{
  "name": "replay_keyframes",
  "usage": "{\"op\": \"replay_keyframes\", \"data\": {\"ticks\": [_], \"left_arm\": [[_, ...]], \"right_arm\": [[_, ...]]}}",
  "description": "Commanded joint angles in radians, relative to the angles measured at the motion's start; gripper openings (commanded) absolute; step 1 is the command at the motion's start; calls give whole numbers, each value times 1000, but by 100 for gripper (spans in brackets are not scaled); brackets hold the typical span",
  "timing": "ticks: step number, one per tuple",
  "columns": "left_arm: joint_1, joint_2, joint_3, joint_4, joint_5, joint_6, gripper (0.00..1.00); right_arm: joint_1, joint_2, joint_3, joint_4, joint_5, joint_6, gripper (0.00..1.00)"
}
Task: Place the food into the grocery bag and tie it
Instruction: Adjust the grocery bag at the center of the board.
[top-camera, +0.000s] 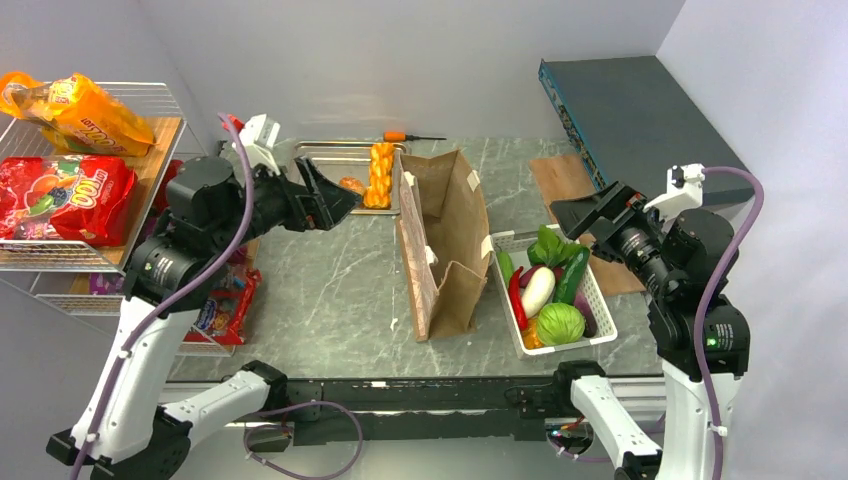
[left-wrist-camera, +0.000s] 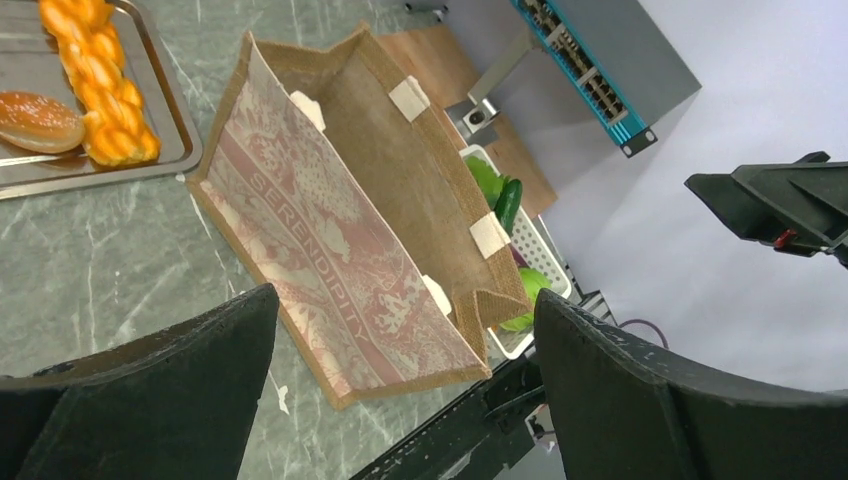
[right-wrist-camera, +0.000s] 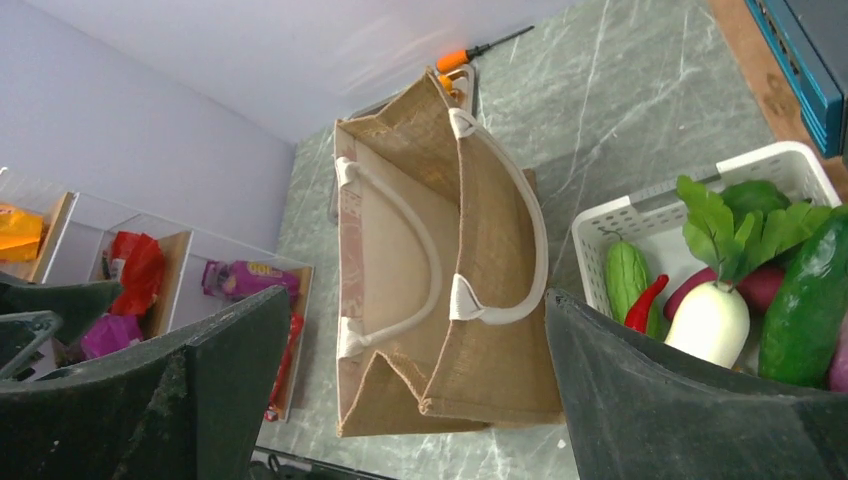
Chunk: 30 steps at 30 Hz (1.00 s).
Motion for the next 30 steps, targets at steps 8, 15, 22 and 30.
{"op": "replay_keyframes", "data": {"ticks": [8,15,22,30], "left_arm": [[-73,51,6,11,-106,5,99],[-91,145,70,-4,-82,52,94],[-214,299,233,-46,-86,183,93],[-330,492,449,-129,-116,313,88]], "right_arm": [[-3,8,-92,-33,-204,-84,100],[-3,34,-84,-102,-181,-156,100],[-3,87,-46,-187,-133,-229,100],[-3,116,-72,-215,-131,-224,100]]}}
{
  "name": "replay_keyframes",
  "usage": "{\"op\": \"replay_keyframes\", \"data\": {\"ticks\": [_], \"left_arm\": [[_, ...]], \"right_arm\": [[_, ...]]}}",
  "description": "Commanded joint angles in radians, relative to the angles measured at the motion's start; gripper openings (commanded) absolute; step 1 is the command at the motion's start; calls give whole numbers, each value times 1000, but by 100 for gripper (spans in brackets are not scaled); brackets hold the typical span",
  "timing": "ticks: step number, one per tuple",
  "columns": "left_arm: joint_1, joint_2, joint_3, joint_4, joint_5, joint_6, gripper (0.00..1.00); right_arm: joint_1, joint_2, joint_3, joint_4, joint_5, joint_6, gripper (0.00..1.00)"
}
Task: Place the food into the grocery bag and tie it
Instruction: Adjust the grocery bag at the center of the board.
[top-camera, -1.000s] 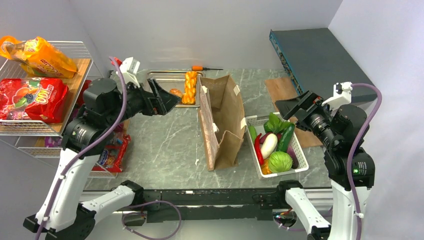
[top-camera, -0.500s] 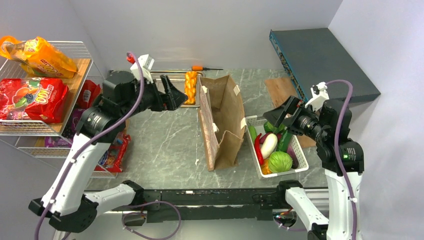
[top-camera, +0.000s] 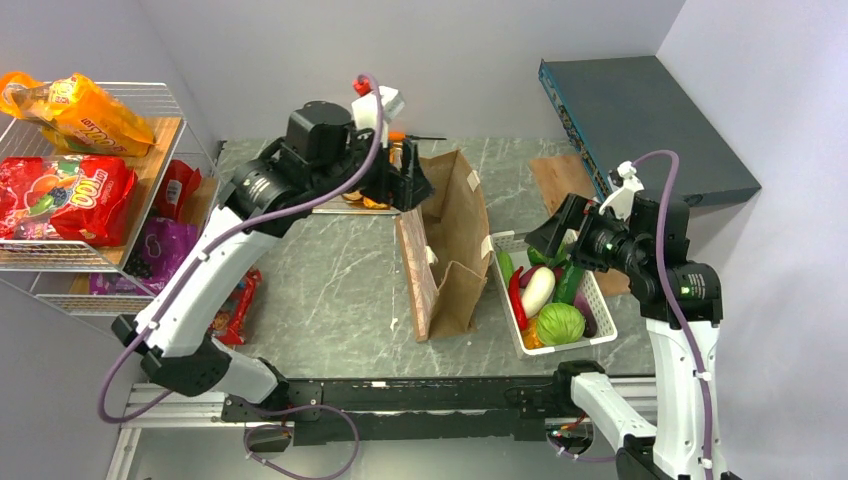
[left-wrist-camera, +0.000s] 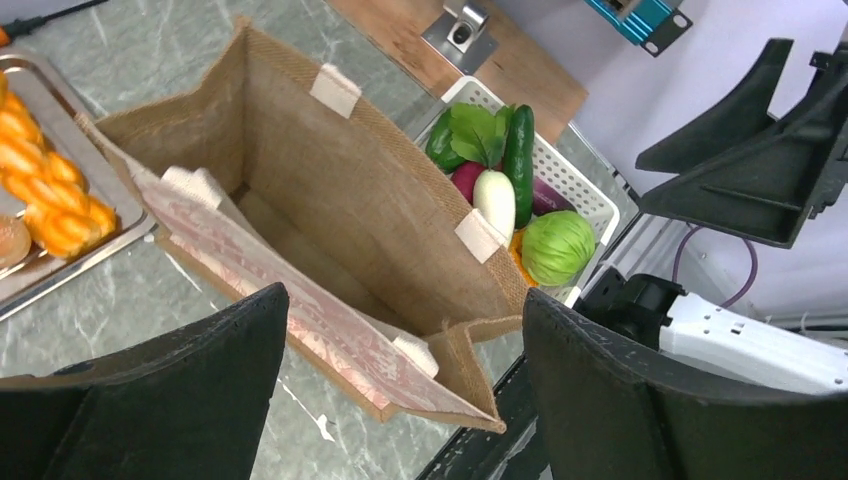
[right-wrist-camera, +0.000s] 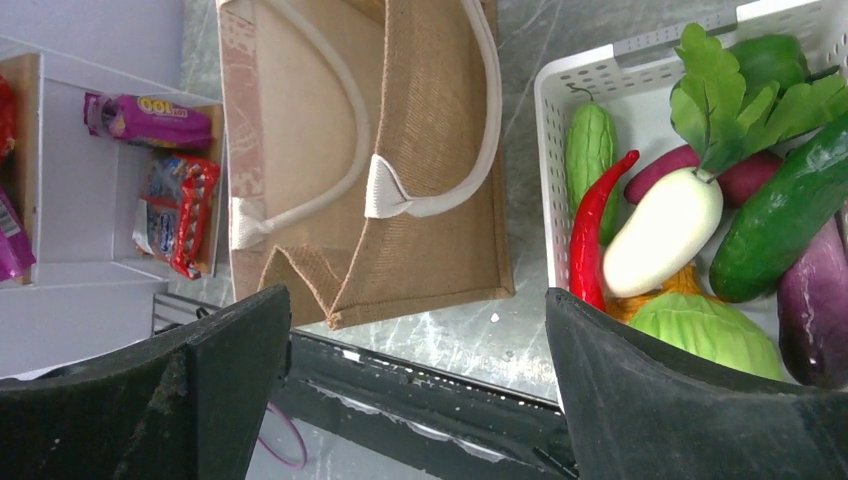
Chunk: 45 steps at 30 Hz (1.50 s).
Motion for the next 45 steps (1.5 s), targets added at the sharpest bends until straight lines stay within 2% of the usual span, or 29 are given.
{"op": "replay_keyframes", "data": {"ticks": [1,6,11,20,26,32,38,42,45], "left_arm": [[-63,82,122,-57,-34,116,87],[-130,208,217,-145,-85,198,81],[-189,317,319,-252,-198,235,74],[-258,361,204,-298,-274,259,75],[-315,393,119,-355,-377,276,78],[-342,410,55,-397,-455,284,77],[-358,393,18,-428,-540,300,78],[-372,372,-49,-453,-646,302,83],[-380,357,-115,-461,-693,313,80]], "right_arm": [[-3,11,0,-30,18,-18,100],[-3,9,-15,-55,24,-35,100],[-3,7,-31,-71,30,-43,100],[-3,3,-54,-71,35,-56,100],[-4,14,-54,-66,25,-67,100],[5,18,-60,-57,1,-67,100],[36,26,-60,-56,14,-73,100],[56,32,-58,-58,23,-76,100],[69,37,-60,-55,28,-78,100]]}}
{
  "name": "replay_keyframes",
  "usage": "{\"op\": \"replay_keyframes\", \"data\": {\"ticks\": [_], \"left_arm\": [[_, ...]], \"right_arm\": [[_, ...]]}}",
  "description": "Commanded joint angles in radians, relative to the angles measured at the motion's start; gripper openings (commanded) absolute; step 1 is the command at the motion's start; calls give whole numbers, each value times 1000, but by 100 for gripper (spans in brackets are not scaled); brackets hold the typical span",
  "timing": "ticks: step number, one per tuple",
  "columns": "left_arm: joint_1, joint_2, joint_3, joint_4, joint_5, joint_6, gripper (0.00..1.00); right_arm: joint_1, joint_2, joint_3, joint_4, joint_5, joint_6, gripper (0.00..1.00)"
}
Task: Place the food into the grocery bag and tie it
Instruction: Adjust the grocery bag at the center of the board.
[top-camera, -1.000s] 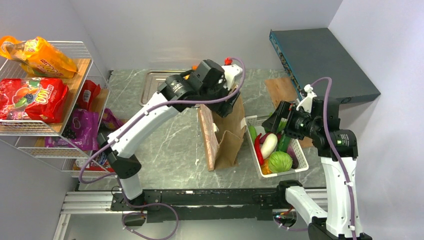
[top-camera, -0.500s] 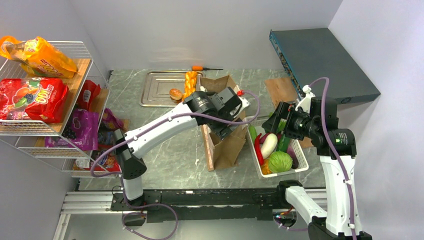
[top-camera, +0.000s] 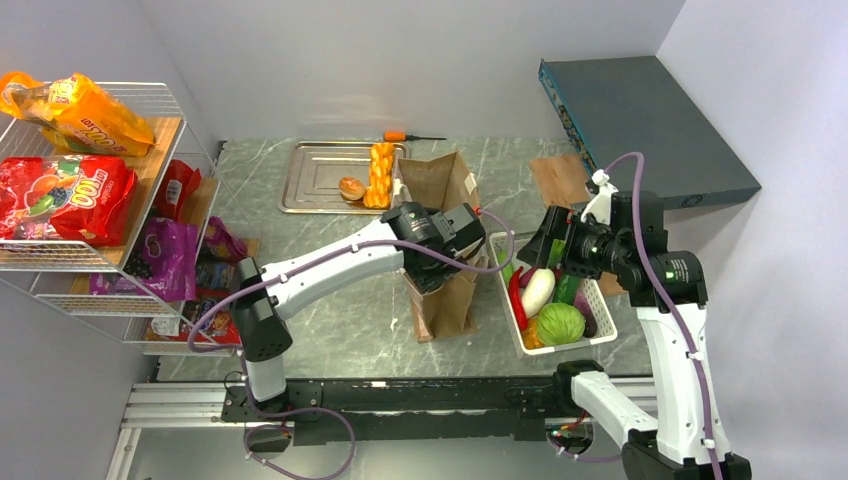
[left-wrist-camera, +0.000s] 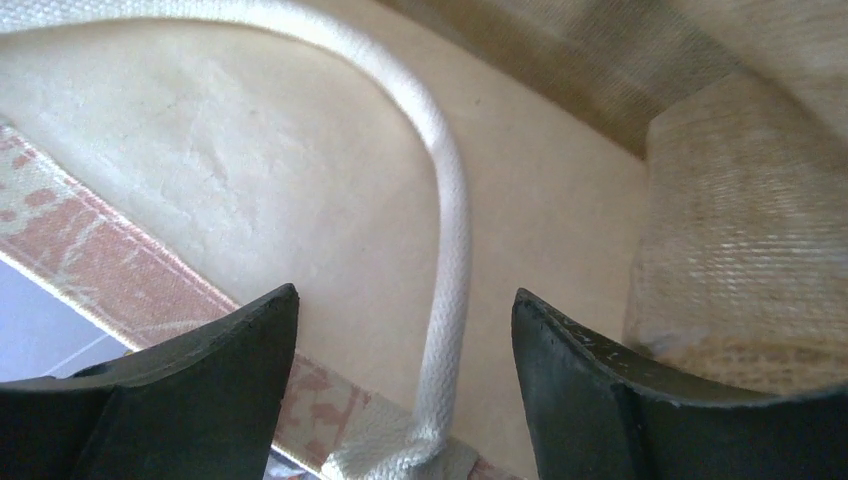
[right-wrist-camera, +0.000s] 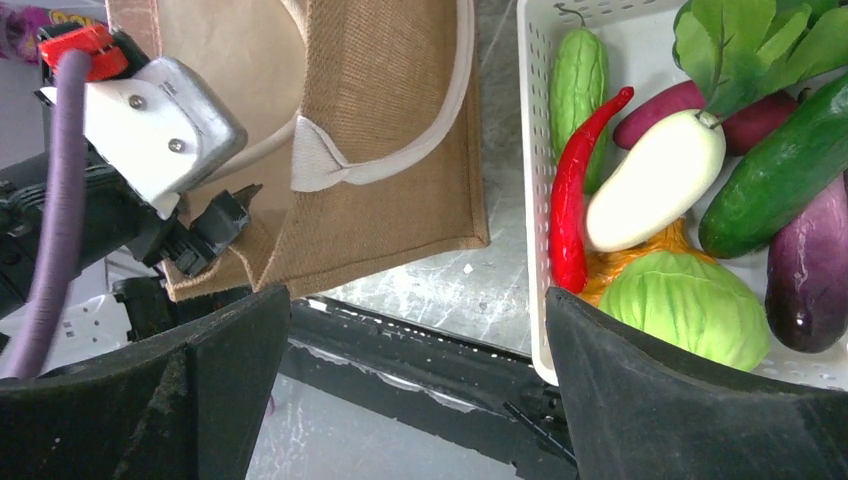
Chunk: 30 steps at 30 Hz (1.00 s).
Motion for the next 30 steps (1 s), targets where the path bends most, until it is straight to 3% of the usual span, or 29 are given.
{"op": "replay_keyframes", "data": {"ticks": [1,3,6,10,12,23,30], "left_arm": [[-19,-55,-79,-59,-136,28,79],[-23,-55,-97,-70,-151,25,74],[-28,-49,-94,-83,-150,18,59],[-36,-39,-59,-89,-147,13,15],[-40,-36,-27,-91,-144,6,1],[-41,-43,232,-88,-117,-27,0],[-40,-105,215,-4,-97,-66,0]], "right_arm": [[20,4,4,7,8,-17,100],[29,6,3,7,12,-20,100],[38,7,2,7,21,-22,100],[45,3,-5,7,33,-25,100],[46,0,-7,4,38,-26,100],[45,-10,11,11,37,-22,100],[46,-23,36,107,-51,37,100]]}}
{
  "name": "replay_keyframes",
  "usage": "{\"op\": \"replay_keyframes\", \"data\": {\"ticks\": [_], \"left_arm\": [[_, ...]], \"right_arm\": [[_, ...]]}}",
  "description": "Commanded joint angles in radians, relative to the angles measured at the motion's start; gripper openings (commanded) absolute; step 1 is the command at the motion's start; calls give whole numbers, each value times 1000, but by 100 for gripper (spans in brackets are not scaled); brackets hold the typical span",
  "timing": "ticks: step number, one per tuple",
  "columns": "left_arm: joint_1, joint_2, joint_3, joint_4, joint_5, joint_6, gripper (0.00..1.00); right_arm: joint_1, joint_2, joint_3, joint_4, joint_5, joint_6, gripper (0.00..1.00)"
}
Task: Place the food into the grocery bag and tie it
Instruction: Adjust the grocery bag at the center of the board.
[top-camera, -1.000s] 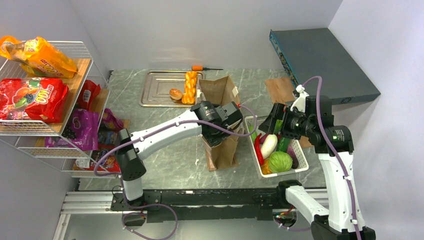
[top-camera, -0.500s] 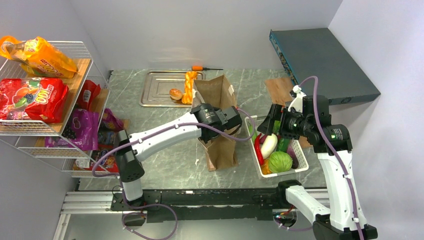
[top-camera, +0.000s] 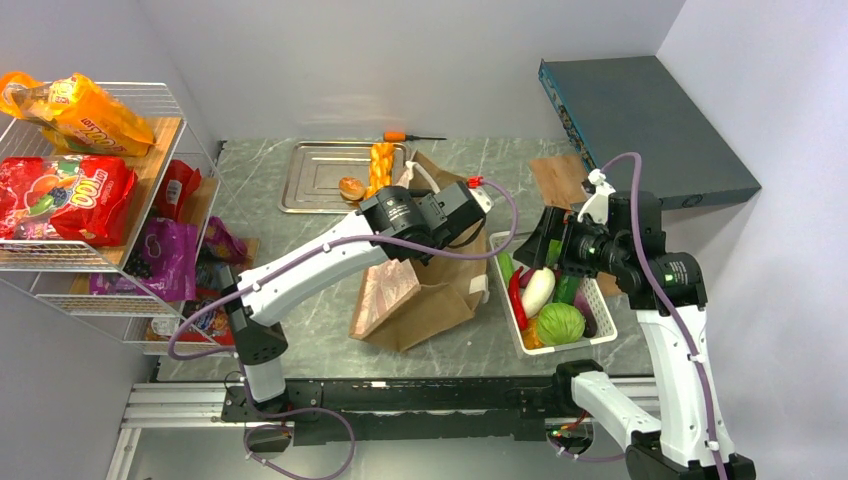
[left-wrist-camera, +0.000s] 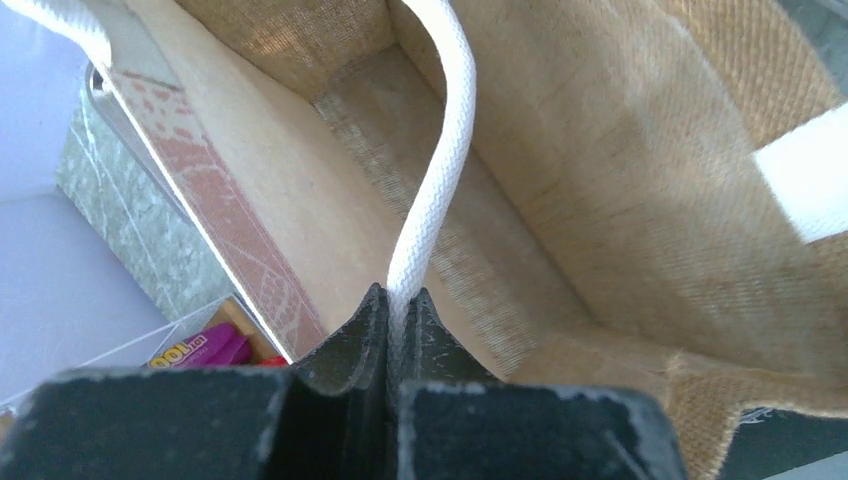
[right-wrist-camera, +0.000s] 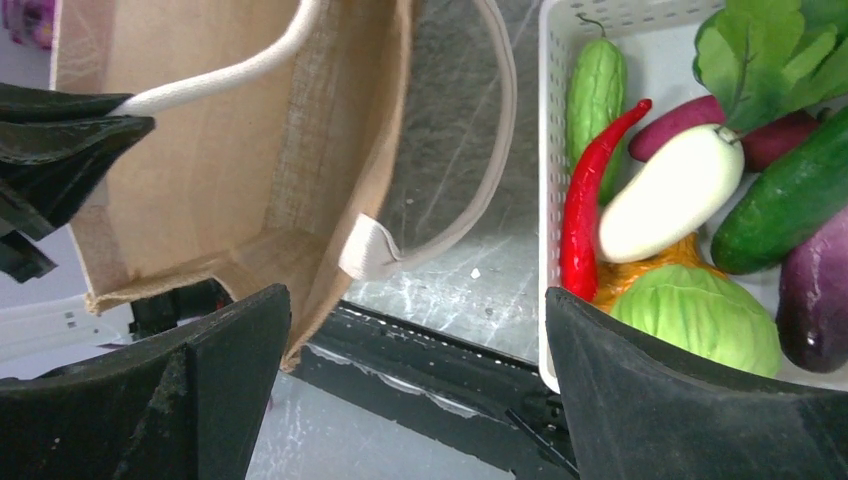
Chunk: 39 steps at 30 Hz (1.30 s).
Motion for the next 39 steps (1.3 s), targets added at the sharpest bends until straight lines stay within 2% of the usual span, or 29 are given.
{"op": "replay_keyframes", "data": {"ticks": [1,8,13,17,27,36,39], "left_arm": [[-7,-94,-10,77,14,-52,0],[-7,-186,-109,199,82,-161,0],[-8,-253,-217,320,147,-233,0],[-7,-304,-297,383,170,-279,0],[-8,-451,-474,538,242,-232,0],[-7,-500,-535,610,287,-202,0],[-7,-508,-545,627,303,-198,0]], "right_arm": [[4,-19,45,110,-73,51,100],[5,-20,-1,289,-136,161,100],[5,-20,-141,494,-149,431,100],[5,-18,-231,634,-175,572,100],[18,69,-326,835,-242,678,98],[147,143,-389,972,-243,729,95],[181,166,-414,1041,-260,756,91]]}}
